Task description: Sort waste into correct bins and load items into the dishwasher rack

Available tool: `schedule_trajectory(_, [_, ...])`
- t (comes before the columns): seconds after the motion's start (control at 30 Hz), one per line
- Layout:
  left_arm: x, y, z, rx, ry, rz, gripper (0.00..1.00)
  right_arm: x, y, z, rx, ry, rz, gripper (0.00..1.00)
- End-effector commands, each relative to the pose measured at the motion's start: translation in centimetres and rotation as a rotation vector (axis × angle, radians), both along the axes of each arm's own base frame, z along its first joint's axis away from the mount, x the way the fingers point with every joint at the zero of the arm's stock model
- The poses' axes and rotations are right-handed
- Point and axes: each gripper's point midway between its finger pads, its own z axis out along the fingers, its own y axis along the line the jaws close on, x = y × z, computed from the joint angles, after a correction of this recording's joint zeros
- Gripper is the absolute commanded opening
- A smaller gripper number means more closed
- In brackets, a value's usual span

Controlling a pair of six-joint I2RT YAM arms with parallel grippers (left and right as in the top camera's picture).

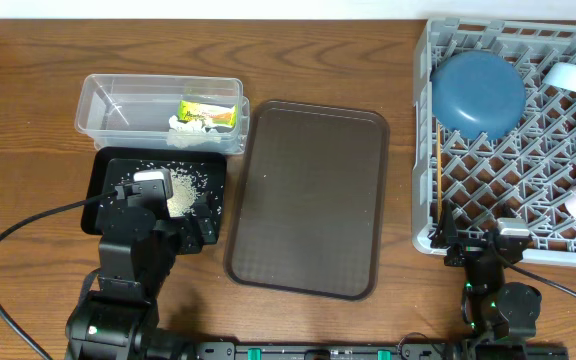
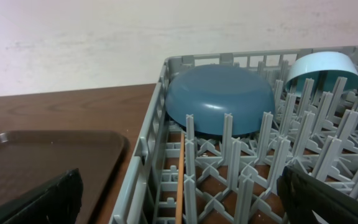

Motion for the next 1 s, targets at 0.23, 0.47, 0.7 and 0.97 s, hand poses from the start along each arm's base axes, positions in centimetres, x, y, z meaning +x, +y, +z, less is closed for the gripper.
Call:
schedule_trajectory(0.23, [0.00,0.21,-0.24,0.020,0.002,-0.001,0.98,0.00,0.09,-0.19,-0.003,0.007,0.001,0.99])
schedule_trajectory(0.47, [0.00,0.21,-0.24,0.020,0.002,-0.001,0.98,0.00,0.09,-0.20,-0.003,0.008,0.001,0.99])
schedule_trajectory(0.7, [0.00,0.21,-0.24,0.020,0.002,-0.001,0.98,0.00,0.09,-0.18,-0.003,0.007,0.001,0.99])
schedule_trajectory(0.97, [0.00,0.21,-0.24,0.020,0.002,-0.001,0.98,0.00,0.39,-0.24,-0.002,0.009,0.018,0.99])
